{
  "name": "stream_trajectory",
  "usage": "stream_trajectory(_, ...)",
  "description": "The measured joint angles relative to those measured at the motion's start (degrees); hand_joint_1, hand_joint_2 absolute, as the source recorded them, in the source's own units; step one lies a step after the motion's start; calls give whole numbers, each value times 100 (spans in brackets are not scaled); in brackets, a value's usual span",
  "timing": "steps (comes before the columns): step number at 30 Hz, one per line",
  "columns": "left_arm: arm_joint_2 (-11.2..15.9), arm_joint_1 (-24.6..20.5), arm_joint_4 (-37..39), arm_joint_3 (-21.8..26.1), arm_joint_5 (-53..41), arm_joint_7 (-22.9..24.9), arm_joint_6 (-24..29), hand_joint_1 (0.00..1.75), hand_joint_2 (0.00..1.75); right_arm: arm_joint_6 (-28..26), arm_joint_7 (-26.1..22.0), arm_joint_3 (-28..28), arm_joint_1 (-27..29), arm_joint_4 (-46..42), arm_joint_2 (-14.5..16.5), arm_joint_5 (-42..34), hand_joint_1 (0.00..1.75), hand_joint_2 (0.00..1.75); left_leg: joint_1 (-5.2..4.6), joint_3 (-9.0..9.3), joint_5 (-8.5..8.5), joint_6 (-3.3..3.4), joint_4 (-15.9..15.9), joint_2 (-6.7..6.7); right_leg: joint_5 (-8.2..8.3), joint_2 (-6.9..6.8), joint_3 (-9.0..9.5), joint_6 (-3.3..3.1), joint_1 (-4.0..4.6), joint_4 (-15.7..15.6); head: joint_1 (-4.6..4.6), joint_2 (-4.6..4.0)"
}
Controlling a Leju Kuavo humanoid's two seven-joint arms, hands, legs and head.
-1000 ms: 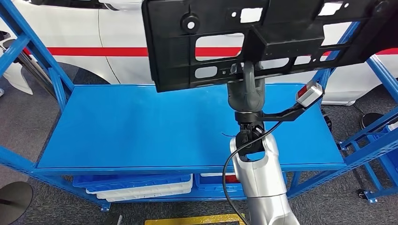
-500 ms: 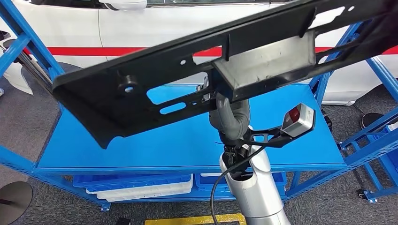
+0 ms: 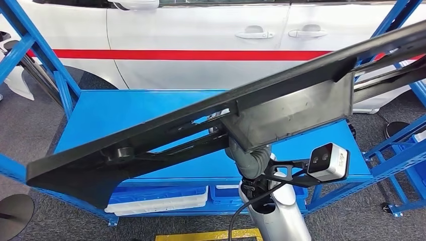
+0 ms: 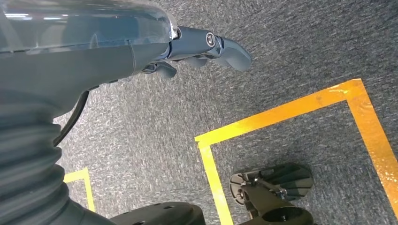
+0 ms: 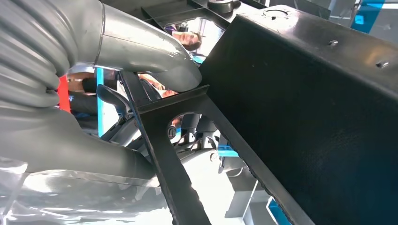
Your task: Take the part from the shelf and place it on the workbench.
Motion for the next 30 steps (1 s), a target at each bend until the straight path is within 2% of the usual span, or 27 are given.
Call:
stream_trajectory(2, 0, 1, 0, -20, -11, 16, -3, 0, 175, -34, -5, 6, 9, -27, -20, -33, 175, 175, 32, 13, 49, 53, -60, 14, -211, -13, -115, 10, 8, 274, 1, 0)
stream_trajectory(4, -1, 10, 0, -32, -33, 26, -3, 0, 175, -91, -8, 7, 32, -36, -53, -78, 175, 175, 28, -1, 67, 76, -75, 22, -594, -25, -444, 8, 12, 983, 1, 0)
stream_trajectory(5, -1, 19, 0, -34, -44, 29, -3, 0, 175, -122, -10, 6, 50, -34, -73, -99, 175, 175, 20, -14, 69, 78, -70, 23, -733, -26, -630, 10, 14, 1363, 1, 0)
stream_trajectory(6, -1, 29, 1, -35, -53, 36, -3, 0, 175, -151, -13, 5, 70, -31, -95, -117, 175, 175, 12, -26, 71, 80, -60, 24, -767, -27, -755, 8, 14, 1609, 0, 0)
stream_trajectory(7, 0, 36, 1, -35, -61, 44, -4, 0, 175, -176, -15, 5, 84, -28, -114, -134, 175, 175, 7, -37, 72, 80, -44, 23, -685, -29, -785, 0, 14, 1651, 0, 0)
stream_trajectory(8, -1, 39, 2, -36, -70, 52, -5, 0, 175, -197, -19, 4, 91, -26, -129, -148, 175, 175, 5, -45, 70, 76, -24, 20, -498, -31, -701, -15, 16, 1456, 0, 0)
stream_trajectory(9, -1, 39, 2, -37, -81, 61, -6, 0, 175, -213, -21, 4, 93, -25, -141, -159, 175, 175, 3, -51, 66, 69, -4, 16, -263, -33, -530, -42, 18, 1085, 0, 0)
stream_trajectory(11, -5, 34, 2, -40, -102, 73, -11, 0, 175, -246, -22, 3, 91, -25, -154, -173, 175, 175, -2, -82, 74, 27, 25, 9, 14, -32, -209, -98, 48, 394, 0, 0)
stream_trajectory(12, -7, 32, 2, -41, -107, 80, -13, 0, 175, -259, -21, 2, 91, -25, -158, -178, 175, 175, -1, -102, 90, -8, 32, 8, 64, -31, -140, -120, 68, 205, 0, 0)
stream_trajectory(14, -13, 31, 4, -42, -110, 99, -14, 0, 175, -279, -19, -2, 90, -25, -163, -186, 175, 175, 10, -137, 140, -90, 27, 7, 94, -26, -162, -153, 102, 129, 0, 0)
stream_trajectory(15, -10, 31, 8, -42, -110, 107, -14, 0, 175, -286, -17, -4, 88, -24, -164, -189, 175, 175, 18, -163, 134, -125, 59, 10, 127, -37, -177, -184, 90, 105, 0, 0)
stream_trajectory(17, -5, 31, 15, -42, -110, 117, -10, 0, 175, -299, -11, -7, 82, -16, -163, -208, 175, 175, 18, -277, -66, -189, 302, 15, 207, -67, -209, -263, 57, 51, -1, 0)
stream_trajectory(19, -1, 26, 17, -42, -113, 125, -4, 0, 175, -316, -7, -19, 77, 3, -162, -249, 175, 175, 34, -505, -534, -250, 930, 21, 287, -95, -285, -310, 40, 28, -1, 0)
stream_trajectory(20, 0, 20, 17, -42, -115, 129, -2, 0, 175, -326, -7, -28, 76, 18, -162, -269, 175, 175, 52, -608, -737, -278, 1278, 22, 325, -105, -338, -312, 41, 32, -1, 0)
stream_trajectory(21, 1, 13, 17, -42, -117, 133, -1, 0, 175, -340, -7, -40, 76, 38, -162, -285, 175, 175, 72, -660, -851, -304, 1540, 24, 365, -113, -397, -305, 39, 39, -1, 0)
stream_trajectory(22, 1, 7, 17, -42, -119, 140, -1, 0, 175, -352, -7, -51, 77, 59, -162, -296, 175, 175, 92, -618, -833, -326, 1607, 24, 401, -119, -455, -292, 32, 51, -1, 0)
stream_trajectory(23, 1, 5, 17, -42, -120, 148, 0, 0, 175, -362, -7, -63, 77, 80, -162, -304, 175, 175, 111, -477, -712, -346, 1469, 25, 433, -121, -512, -274, 21, 68, -1, 0)
stream_trajectory(24, 1, 5, 17, -42, -122, 155, 1, 0, 175, -368, -7, -75, 77, 96, -162, -310, 175, 175, 132, -239, -537, -366, 1135, 26, 460, -121, -565, -251, 7, 94, -1, 0)
stream_trajectory(25, 1, 2, 17, -42, -124, 161, 1, 0, 175, -369, -8, -86, 76, 108, -162, -315, 175, 175, 145, 26, -436, -383, 718, 25, 483, -121, -619, -223, -2, 126, -2, 0)
stream_trajectory(26, 0, -2, 17, -42, -126, 163, 2, 0, 175, -369, -9, -96, 76, 116, -162, -320, 175, 175, 141, 245, -370, -368, 358, 16, 508, -119, -665, -187, -4, 157, -1, 0)
stream_trajectory(27, -1, -6, 17, -42, -127, 163, 3, 0, 175, -369, -12, -104, 75, 125, -161, -324, 175, 175, 132, 378, -355, -340, 112, 7, 538, -118, -698, -148, 0, 178, 0, 0)
stream_trajectory(28, -1, -7, 18, -42, -128, 163, 4, 0, 175, -369, -14, -115, 72, 134, -161, -327, 175, 175, 114, 413, -378, -299, 11, -3, 576, -116, -721, -107, 8, 184, 0, 0)
stream_trajectory(30, 0, 1, 20, -41, -126, 162, 13, 0, 175, -375, -21, -151, 69, 168, -161, -334, 175, 175, 102, 348, -310, -186, -4, -1, 648, -104, -746, -21, 6, 171, 1, 0)
